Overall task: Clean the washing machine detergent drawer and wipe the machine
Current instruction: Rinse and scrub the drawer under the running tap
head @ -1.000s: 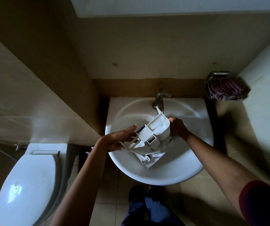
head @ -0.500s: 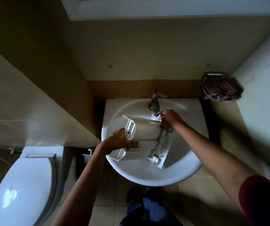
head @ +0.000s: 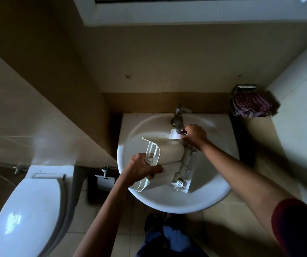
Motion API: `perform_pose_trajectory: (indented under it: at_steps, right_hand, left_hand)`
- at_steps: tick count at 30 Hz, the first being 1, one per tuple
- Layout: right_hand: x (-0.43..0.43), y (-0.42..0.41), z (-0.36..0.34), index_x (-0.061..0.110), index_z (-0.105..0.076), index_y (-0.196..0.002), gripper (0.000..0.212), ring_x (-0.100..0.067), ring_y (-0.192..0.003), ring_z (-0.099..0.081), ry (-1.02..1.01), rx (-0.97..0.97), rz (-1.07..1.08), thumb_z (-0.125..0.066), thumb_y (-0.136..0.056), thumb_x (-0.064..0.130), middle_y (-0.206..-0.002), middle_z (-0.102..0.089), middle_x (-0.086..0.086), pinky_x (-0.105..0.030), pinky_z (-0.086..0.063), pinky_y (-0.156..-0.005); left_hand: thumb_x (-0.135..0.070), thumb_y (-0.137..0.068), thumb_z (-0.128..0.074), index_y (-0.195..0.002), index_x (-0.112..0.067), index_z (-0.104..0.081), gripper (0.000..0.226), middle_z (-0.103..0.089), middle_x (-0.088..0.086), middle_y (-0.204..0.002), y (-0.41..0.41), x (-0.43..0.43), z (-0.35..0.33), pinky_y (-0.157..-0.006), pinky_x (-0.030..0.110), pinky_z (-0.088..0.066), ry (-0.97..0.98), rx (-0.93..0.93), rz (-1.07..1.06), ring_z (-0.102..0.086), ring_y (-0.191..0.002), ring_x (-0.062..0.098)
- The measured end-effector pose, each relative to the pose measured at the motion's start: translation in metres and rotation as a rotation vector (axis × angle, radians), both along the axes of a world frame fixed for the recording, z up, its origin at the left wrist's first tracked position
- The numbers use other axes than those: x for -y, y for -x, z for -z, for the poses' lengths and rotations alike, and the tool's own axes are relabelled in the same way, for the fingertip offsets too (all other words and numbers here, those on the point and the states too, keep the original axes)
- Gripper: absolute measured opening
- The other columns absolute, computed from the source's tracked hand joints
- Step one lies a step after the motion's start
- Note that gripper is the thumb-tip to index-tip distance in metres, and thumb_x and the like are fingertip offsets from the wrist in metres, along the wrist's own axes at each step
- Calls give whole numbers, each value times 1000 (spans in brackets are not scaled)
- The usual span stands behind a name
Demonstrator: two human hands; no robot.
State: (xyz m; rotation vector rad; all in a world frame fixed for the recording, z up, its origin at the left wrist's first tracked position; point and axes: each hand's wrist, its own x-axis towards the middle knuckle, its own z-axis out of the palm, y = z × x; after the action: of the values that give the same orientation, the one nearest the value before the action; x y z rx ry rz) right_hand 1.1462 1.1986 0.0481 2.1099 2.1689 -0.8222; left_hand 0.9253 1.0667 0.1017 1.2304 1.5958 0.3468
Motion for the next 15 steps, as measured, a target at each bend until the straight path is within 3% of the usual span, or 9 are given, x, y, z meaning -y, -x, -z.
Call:
perform_pose_trajectory:
  at_steps: [3,6,9,11,15]
  right_hand:
    - [-4,-2,-6,11,-42,-54,23,-26,-63,-51,139,-66,-23,-55,-70,20,-60,-47,-7,-27,-26,-50]
    - [-10,-6,-11,11,-46,-55,23,-21,-59,-43,267,-88,-7,-59,-74,13,-60,-43,-4,-26,-24,-51]
    - [-16,-12,-8,8,-68,-80,9,-19,-73,-55,381,-250,69,-69,-78,17,-75,-60,-6,-25,-37,-62]
    - [-16,-17,-3,9,-70,-98,24,-16,-83,-61,431,-382,128,-75,-78,21,-88,-67,-5,-23,-42,-68]
    - [-6,-18,1,8,-66,-108,30,-11,-83,-61,446,-658,249,-74,-79,10,-88,-67,-1,-19,-42,-63]
  left_hand:
    - [-28,-64,-84,-82,-7,-69,31,-67,4,-60,6,-3,-1,-57,19,-49,22,44,-46,-62,-51,11]
    - [-19,-72,-80,-82,3,-67,28,-60,5,-56,12,-5,-3,-46,18,-41,88,122,-65,-55,-45,9]
    - [-31,-62,-74,-74,-6,-61,31,-52,1,-49,15,-8,-6,-45,19,-34,177,177,-114,-48,-42,9]
    - [-31,-59,-71,-71,-10,-57,28,-47,1,-48,17,-8,-2,-50,21,-33,223,227,-199,-45,-45,13]
    - [-36,-53,-78,-90,-5,-63,50,-54,15,-83,23,-4,8,-73,42,-39,250,326,-284,-50,-78,29]
